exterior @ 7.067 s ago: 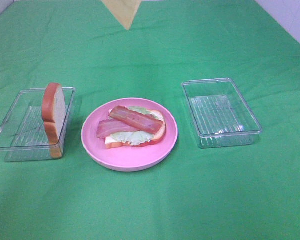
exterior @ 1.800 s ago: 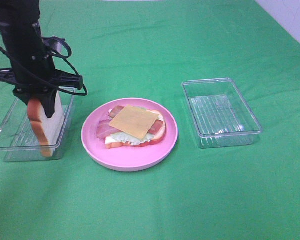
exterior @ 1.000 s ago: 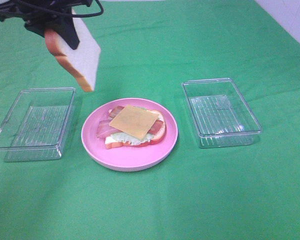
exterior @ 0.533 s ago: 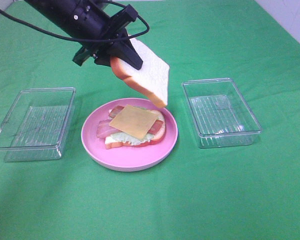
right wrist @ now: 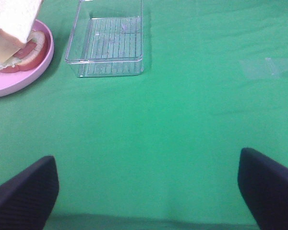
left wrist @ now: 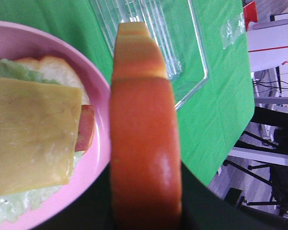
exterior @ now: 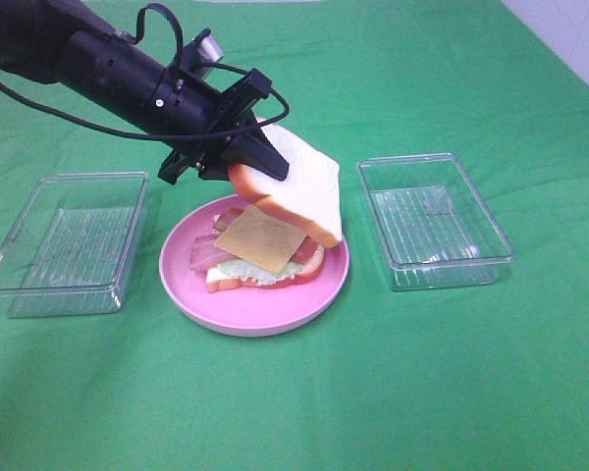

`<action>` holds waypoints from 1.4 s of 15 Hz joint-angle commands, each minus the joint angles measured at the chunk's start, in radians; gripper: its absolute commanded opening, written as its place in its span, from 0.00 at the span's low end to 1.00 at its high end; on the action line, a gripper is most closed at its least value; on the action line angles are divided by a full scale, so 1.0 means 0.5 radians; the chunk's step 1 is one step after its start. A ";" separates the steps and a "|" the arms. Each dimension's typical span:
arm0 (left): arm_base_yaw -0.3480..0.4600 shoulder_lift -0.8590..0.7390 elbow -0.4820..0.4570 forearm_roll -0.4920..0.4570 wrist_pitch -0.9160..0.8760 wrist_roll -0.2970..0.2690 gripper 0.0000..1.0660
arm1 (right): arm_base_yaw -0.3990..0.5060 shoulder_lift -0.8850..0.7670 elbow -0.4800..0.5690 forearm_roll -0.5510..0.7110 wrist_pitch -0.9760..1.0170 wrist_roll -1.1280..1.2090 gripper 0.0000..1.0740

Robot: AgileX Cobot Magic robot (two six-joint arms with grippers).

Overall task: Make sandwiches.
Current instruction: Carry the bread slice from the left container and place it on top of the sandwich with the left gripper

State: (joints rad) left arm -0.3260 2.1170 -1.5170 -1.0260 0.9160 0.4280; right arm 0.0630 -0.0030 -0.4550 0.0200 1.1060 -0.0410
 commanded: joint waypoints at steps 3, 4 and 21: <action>0.006 0.018 0.014 0.074 -0.008 -0.130 0.00 | -0.006 -0.064 0.006 0.002 -0.010 -0.016 0.90; 0.006 0.046 0.014 0.070 -0.008 -0.152 0.00 | -0.006 -0.064 0.006 0.002 -0.010 -0.016 0.90; 0.006 0.076 -0.100 0.386 0.076 -0.304 0.82 | -0.006 -0.064 0.006 0.002 -0.010 -0.016 0.90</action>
State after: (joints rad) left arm -0.3260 2.1630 -1.5610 -0.8390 0.9340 0.2820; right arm 0.0630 -0.0030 -0.4550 0.0200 1.1060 -0.0410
